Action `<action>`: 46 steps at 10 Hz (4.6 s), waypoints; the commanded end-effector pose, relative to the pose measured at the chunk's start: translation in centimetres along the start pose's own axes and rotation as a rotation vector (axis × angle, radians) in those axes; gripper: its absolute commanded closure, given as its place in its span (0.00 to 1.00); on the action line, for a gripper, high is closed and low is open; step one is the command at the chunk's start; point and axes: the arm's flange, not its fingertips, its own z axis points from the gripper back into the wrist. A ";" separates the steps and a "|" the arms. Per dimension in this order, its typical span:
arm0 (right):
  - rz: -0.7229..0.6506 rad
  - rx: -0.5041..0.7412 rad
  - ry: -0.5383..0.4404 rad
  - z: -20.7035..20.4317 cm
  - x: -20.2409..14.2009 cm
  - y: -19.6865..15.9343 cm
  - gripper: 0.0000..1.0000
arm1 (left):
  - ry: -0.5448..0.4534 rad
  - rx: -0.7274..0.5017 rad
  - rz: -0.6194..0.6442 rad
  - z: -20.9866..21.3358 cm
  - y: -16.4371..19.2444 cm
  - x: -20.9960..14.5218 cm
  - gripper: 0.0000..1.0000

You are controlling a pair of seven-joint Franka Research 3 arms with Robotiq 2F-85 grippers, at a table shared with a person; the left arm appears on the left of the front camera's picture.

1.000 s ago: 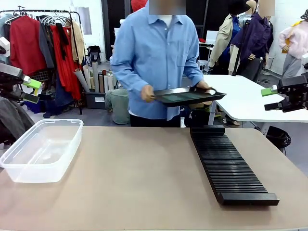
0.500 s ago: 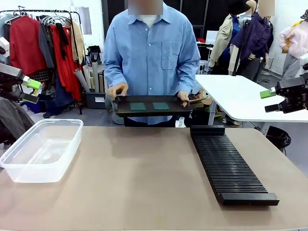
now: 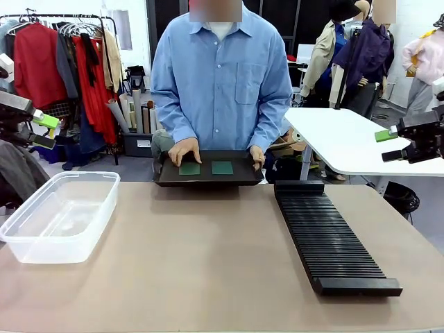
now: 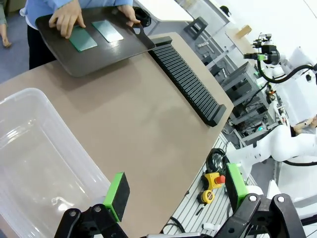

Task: Sort PCBs into racks and boxes based on the side picked up.
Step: Pick up the Blank PCB handed by the Human.

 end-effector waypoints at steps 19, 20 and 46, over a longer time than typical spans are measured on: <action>0.001 0.024 -0.019 -0.1 0.4 0.2 0.00 | -0.073 -0.213 0.080 -3.1 5.9 1.3 0.00; 0.001 0.024 -0.019 -0.1 0.4 0.2 0.00 | -0.091 -0.222 0.112 -4.6 7.7 1.4 0.00; 0.001 0.024 -0.019 -0.1 0.4 0.2 0.00 | -0.149 -0.530 0.304 -37.2 11.8 5.5 0.00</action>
